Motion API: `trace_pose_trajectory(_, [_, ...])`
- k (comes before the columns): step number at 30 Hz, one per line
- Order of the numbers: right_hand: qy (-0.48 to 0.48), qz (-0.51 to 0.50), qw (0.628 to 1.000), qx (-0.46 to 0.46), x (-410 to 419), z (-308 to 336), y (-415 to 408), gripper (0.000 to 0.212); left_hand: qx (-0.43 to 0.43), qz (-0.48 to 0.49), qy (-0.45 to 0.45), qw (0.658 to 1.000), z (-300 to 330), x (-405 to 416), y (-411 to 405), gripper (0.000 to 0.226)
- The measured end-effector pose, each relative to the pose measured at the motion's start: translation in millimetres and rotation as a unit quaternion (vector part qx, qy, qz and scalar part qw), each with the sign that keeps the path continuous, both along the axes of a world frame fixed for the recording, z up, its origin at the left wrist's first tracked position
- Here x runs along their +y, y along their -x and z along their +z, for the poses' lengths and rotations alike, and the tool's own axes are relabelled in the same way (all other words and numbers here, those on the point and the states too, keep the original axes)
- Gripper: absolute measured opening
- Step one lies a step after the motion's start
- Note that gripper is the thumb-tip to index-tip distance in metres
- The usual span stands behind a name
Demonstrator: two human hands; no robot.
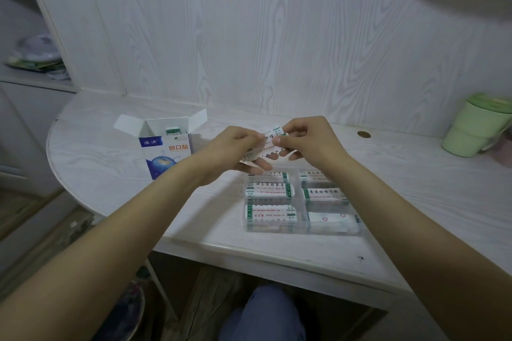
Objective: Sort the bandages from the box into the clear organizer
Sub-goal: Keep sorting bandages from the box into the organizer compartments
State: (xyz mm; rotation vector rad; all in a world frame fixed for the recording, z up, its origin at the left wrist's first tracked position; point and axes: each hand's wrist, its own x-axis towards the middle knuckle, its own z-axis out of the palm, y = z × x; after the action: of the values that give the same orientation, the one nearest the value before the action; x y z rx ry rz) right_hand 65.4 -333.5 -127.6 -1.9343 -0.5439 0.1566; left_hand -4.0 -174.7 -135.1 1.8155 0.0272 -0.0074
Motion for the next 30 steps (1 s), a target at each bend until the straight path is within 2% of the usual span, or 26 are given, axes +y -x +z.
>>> trace_pose_trajectory(2, [-0.015,0.004,1.0,0.007,-2.4,-0.6,2.3,0.013,0.013,0.002,0.034,0.999,1.1,0.0,2.5,0.023])
trace_pose_trajectory(5, [-0.033,0.015,0.999,0.005,-5.5,-1.3,6.0,0.01,-0.007,0.03,0.026,0.999,1.1,1.2,3.0,0.019])
trace_pose_trajectory(12, [-0.012,0.02,0.999,-0.036,-7.7,-4.9,5.5,0.024,-0.027,0.094,0.011,0.995,-0.3,2.6,-2.9,0.015])
trace_pose_trajectory(16, [0.015,-0.003,1.0,-0.018,-5.5,-8.4,-0.8,0.011,-0.022,0.125,-0.019,0.992,-5.3,6.9,-7.7,0.023])
trace_pose_trajectory(23, [0.136,-0.017,0.991,-0.003,0.7,-15.8,-10.6,0.017,0.012,0.138,-0.121,0.983,-15.5,17.2,-13.5,0.02])
trace_pose_trajectory(30, [0.299,0.007,0.952,-0.07,14.2,-23.4,-8.6,0.005,0.023,0.121,-0.171,0.977,-21.7,18.8,-17.5,0.019])
